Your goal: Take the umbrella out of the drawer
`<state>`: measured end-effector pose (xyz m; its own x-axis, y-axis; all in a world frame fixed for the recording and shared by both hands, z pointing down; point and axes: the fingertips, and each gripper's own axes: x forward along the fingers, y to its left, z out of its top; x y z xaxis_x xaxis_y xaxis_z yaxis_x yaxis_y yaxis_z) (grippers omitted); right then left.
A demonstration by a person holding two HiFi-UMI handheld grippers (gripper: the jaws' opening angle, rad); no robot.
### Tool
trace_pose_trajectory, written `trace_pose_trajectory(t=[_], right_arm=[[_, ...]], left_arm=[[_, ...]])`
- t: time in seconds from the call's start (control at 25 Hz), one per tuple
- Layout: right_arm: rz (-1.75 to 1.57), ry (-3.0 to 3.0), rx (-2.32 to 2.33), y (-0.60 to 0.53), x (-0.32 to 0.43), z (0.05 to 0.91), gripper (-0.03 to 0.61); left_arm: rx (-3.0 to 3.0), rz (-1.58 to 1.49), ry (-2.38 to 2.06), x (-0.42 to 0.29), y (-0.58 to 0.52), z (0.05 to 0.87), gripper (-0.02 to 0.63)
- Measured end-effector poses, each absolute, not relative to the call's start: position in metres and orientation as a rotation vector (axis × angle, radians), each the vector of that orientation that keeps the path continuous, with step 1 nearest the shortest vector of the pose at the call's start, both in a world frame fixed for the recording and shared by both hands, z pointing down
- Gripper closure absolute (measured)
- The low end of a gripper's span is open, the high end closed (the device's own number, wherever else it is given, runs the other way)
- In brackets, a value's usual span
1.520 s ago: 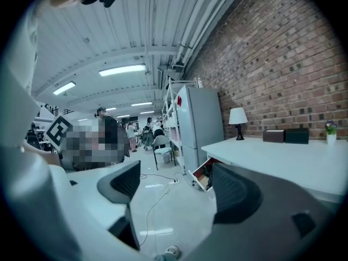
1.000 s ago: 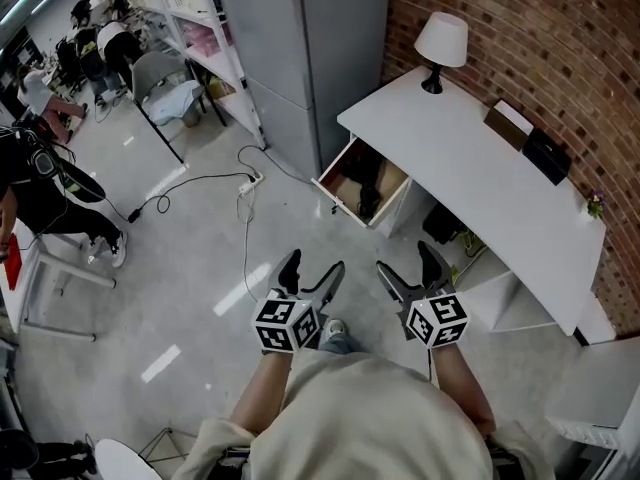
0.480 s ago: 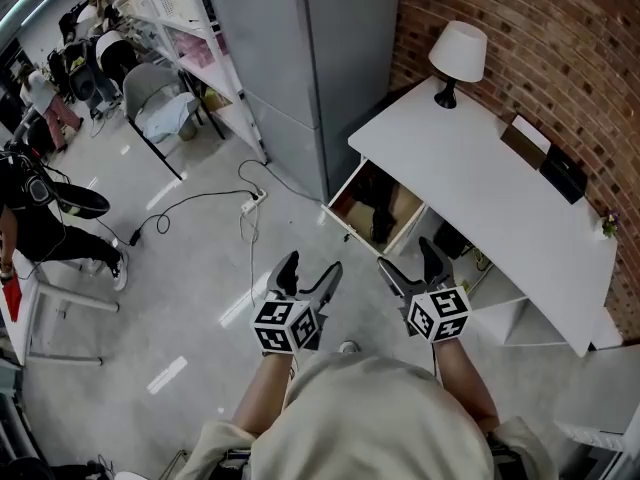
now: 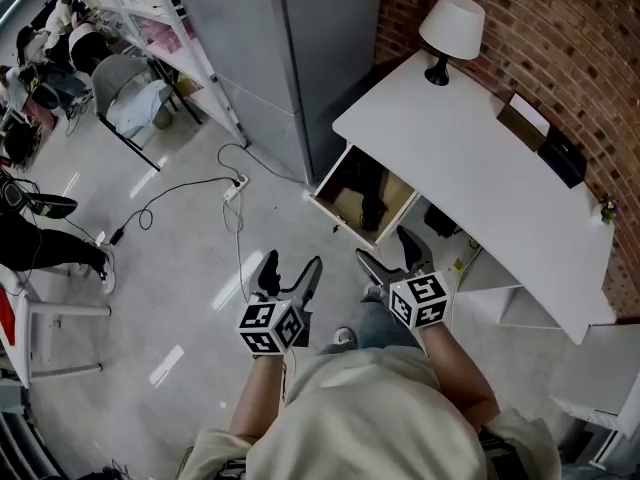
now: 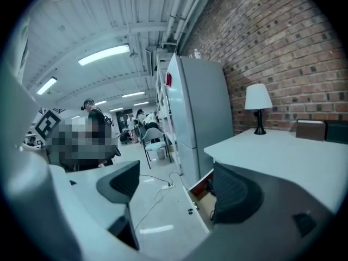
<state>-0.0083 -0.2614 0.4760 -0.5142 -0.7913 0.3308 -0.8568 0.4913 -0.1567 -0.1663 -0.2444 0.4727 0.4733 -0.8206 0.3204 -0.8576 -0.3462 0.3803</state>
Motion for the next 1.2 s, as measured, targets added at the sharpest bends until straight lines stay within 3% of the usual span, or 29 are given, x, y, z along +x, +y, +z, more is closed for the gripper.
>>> trace_pose_trajectory(t=[1.2], right_arm=[[0.659,-2.043,1.409,-0.475,0.039,0.757,0.179]], left_arm=[[2.054,0.174,-1.328,-0.122,-0.398,0.609,0.224]])
